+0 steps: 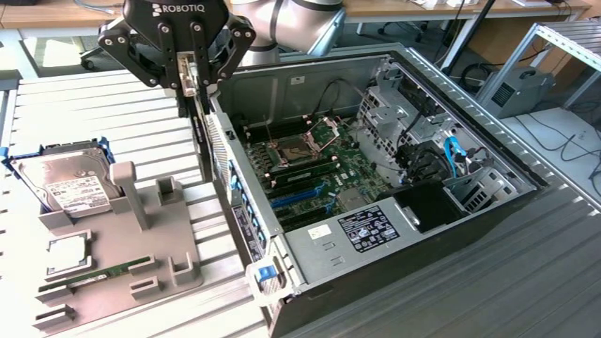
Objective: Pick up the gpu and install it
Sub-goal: 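Pick up the gpu and move the gpu toward the slot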
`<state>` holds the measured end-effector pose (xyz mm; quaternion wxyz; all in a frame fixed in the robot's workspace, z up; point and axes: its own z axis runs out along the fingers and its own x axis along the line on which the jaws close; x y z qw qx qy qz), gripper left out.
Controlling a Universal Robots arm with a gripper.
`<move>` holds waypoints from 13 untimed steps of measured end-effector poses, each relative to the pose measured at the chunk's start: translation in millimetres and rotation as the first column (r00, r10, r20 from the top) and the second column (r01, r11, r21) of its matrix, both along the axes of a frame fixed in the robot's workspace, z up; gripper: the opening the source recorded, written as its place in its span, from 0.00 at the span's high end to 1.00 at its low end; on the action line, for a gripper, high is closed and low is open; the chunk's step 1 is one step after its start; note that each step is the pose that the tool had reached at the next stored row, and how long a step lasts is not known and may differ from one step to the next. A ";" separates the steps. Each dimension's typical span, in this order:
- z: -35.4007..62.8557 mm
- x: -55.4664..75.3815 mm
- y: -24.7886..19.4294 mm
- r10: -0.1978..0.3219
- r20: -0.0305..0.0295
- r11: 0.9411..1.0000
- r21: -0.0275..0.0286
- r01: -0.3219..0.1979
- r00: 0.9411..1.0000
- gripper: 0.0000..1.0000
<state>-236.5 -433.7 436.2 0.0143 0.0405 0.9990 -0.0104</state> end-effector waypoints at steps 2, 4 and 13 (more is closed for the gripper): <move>-0.6 5.4 0.0 0.000 0.000 1.000 -0.001 0.000 1.000 0.73; -1.8 13.5 0.0 0.000 0.000 1.000 -0.001 0.000 1.000 0.73; -2.5 33.8 0.0 0.000 0.000 1.000 -0.001 0.000 1.000 0.73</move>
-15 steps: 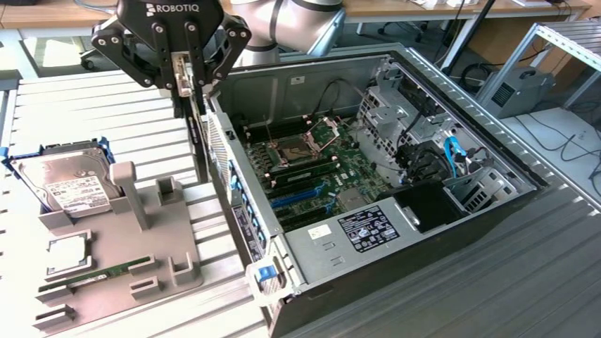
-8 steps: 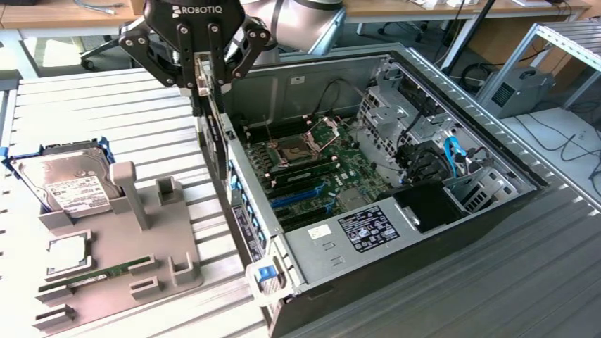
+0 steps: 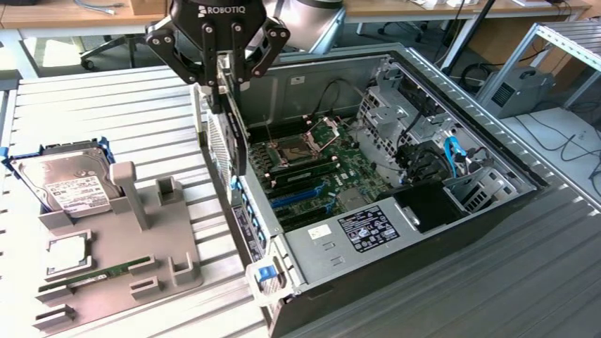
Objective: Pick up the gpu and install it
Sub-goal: 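Pick up the gpu and move the gpu toward the slot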
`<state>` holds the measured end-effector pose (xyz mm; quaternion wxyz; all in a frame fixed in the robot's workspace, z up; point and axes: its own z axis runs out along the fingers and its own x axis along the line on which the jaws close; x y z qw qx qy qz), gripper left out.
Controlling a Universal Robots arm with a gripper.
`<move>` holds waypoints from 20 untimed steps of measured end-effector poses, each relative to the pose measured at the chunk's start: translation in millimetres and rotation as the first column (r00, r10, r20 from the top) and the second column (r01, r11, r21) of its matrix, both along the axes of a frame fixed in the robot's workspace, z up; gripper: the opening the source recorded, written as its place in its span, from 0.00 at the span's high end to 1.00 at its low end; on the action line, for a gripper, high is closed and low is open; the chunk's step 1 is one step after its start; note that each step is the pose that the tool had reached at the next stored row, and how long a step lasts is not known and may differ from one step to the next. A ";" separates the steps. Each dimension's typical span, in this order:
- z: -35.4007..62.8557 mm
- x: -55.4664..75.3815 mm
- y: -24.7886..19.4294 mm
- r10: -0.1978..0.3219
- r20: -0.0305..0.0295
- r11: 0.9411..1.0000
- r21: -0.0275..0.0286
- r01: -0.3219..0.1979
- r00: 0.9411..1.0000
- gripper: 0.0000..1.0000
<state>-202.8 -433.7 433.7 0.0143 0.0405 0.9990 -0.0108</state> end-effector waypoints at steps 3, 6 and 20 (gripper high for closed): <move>-0.1 2.9 0.0 0.000 0.000 1.000 0.000 0.000 1.000 0.73; -0.1 6.0 0.0 0.000 0.000 1.000 0.000 0.000 1.000 0.73; -0.4 20.1 0.0 0.000 0.000 1.000 -0.002 0.000 1.000 0.73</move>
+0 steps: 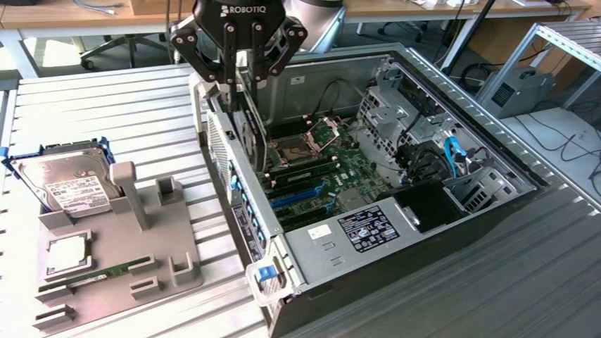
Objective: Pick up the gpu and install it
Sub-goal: 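Pick up the gpu and move the gpu toward the slot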
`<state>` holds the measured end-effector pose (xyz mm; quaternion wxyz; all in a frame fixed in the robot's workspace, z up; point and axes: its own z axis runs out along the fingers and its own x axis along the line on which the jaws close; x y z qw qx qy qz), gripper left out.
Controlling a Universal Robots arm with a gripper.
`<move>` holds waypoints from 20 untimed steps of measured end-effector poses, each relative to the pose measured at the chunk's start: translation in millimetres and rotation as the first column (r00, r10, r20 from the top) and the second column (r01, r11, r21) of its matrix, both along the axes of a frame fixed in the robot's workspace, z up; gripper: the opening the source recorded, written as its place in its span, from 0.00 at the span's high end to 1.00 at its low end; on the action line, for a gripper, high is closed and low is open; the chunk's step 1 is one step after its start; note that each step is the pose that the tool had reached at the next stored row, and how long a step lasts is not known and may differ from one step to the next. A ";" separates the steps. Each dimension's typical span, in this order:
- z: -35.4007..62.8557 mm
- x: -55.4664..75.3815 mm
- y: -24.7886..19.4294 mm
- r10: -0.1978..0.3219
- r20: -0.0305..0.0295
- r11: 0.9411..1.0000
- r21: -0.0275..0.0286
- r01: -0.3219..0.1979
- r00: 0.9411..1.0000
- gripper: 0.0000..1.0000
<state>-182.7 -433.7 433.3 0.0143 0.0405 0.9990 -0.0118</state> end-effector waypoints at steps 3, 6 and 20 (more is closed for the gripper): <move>-0.1 2.8 0.0 0.000 0.000 1.000 0.000 0.000 1.000 0.73; -0.2 5.5 0.0 0.000 0.000 1.000 -0.001 0.000 1.000 0.73; -0.4 16.7 0.0 0.000 0.000 1.000 -0.003 0.000 1.000 0.73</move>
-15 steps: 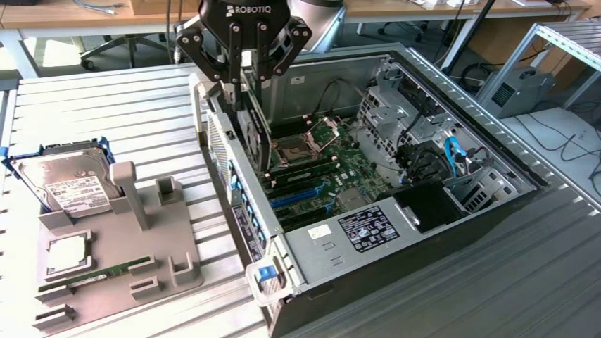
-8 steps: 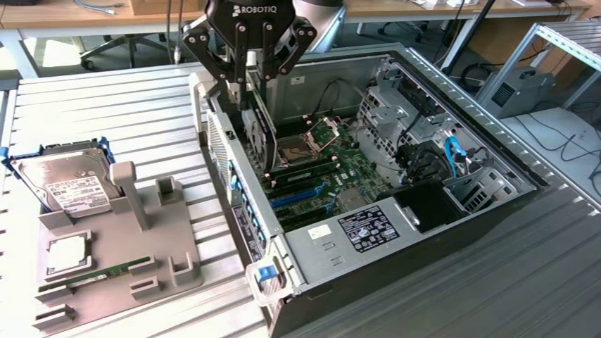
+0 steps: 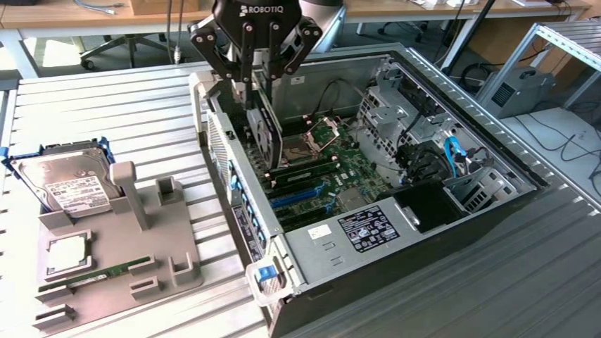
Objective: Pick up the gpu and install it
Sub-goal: 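Pick up the gpu and move the gpu toward the slot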
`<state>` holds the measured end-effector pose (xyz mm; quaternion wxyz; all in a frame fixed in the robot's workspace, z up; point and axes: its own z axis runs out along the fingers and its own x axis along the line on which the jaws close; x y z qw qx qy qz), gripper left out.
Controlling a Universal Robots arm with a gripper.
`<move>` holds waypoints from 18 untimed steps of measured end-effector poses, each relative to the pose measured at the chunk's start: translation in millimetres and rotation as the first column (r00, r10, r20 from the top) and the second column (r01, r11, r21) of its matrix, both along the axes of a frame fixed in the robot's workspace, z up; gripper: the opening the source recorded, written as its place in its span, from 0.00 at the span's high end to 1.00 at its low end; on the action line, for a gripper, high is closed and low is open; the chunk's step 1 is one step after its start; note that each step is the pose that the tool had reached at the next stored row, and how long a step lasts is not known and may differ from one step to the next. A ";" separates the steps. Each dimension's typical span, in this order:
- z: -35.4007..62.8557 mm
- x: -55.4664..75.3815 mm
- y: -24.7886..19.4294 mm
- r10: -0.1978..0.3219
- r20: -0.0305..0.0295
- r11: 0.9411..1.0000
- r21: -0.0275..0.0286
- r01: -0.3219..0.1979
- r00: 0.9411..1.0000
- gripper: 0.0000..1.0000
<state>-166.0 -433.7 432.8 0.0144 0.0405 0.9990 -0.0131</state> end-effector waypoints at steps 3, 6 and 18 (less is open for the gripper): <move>-0.1 2.1 0.0 0.000 0.000 1.000 0.000 0.000 1.000 0.73; -0.2 4.9 0.0 0.000 0.000 1.000 -0.001 0.000 1.000 0.73; -1.1 16.6 0.0 0.000 0.000 1.000 -0.002 0.000 1.000 0.73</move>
